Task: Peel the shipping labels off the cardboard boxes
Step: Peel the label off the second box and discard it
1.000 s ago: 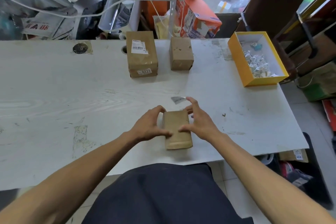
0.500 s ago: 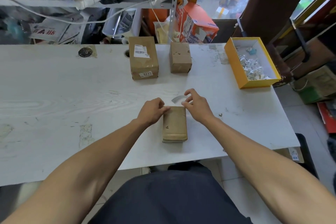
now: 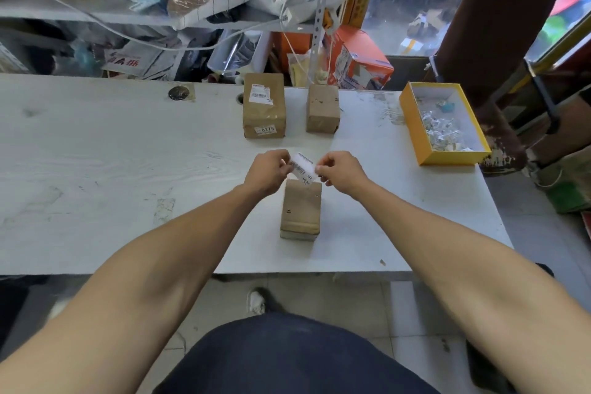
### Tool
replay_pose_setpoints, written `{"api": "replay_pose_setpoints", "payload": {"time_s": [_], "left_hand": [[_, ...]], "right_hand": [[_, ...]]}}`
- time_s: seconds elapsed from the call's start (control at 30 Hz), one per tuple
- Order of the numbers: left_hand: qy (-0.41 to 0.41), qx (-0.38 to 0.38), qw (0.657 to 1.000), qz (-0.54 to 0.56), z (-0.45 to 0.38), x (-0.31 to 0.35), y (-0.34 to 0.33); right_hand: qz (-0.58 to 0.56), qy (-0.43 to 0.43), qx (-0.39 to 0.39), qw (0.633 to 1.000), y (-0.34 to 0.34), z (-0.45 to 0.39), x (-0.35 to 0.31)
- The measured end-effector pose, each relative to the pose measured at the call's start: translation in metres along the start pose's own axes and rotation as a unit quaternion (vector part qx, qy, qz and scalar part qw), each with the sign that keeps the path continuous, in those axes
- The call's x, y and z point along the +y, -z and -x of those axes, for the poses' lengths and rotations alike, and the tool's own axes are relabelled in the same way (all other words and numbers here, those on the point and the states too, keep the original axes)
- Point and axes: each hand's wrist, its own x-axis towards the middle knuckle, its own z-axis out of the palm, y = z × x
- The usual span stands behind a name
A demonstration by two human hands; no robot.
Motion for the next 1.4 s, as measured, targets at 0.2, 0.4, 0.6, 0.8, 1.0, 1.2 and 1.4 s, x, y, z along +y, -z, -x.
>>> {"api": "replay_pose_setpoints", "payload": {"time_s": [0.2, 0.4, 0.6, 0.8, 1.0, 1.2, 1.4], "left_hand": [[0.009, 0.024, 0.999, -0.031, 0.021, 0.032, -0.019], [-0.039, -0.008, 0.998, -0.051, 0.045, 0.033, -0.031], [-0.011, -0.059, 0.998, -0.007, 0.057, 0.028, -0.032], [0.034, -0.044, 0.998, 0.005, 0.06, 0.026, -0.036], [0.05, -0.105, 0.991, -0.073, 0.065, 0.041, -0.034], [0.04, -0.113, 0.992, -0.031, 0.07, 0.045, -0.043], [0.046, -0.08, 0.994, 0.061, 0.073, 0.039, -0.053]], "right_hand": [[0.115, 0.063, -0.064, 0.989, -0.009, 0.022, 0.0], [0.193, 0.1, -0.1, 0.971, -0.005, 0.04, 0.01], [0.194, 0.079, -0.148, 0.967, 0.005, 0.052, 0.022], [0.25, 0.11, -0.137, 0.952, 0.007, 0.06, 0.021], [0.18, 0.141, -0.121, 0.966, 0.006, 0.068, 0.015], [0.265, 0.156, -0.065, 0.949, 0.008, 0.073, 0.015], [0.27, 0.096, -0.037, 0.957, 0.004, 0.074, 0.024]]}}
